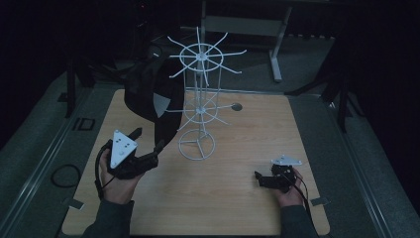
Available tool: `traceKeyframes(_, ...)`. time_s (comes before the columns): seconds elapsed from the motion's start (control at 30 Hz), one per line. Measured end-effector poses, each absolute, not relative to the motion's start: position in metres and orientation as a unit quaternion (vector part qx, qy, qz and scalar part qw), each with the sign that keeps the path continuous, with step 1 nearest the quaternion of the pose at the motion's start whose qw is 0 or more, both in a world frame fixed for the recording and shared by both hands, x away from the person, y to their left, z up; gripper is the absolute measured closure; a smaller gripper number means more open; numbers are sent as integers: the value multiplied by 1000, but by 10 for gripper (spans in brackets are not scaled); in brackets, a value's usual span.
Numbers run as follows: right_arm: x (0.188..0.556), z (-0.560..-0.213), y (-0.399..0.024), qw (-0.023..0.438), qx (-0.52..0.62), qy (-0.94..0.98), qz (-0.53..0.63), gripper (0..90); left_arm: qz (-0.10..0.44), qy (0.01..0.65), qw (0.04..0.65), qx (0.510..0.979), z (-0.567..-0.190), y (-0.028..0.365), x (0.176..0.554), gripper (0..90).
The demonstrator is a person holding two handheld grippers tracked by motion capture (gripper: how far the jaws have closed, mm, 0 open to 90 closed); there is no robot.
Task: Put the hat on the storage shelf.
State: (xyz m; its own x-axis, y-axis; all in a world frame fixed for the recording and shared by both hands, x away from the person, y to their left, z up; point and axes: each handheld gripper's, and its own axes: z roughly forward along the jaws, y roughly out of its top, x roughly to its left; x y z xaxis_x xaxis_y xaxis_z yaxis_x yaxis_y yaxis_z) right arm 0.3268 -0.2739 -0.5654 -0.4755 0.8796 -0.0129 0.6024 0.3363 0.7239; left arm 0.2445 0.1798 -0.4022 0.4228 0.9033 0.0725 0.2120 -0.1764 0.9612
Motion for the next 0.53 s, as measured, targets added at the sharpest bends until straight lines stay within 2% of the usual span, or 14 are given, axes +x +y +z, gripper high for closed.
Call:
traceKeyframes(0.3, 327, -565, -274, 206, 469, 791, 336, 133, 295, 411, 537, 676, -404, 186, 246, 236)
traceKeyframes(0.53, 327, -565, -274, 207, 468, 791, 336, 133, 279, 415, 542, 675, -406, 181, 245, 236)
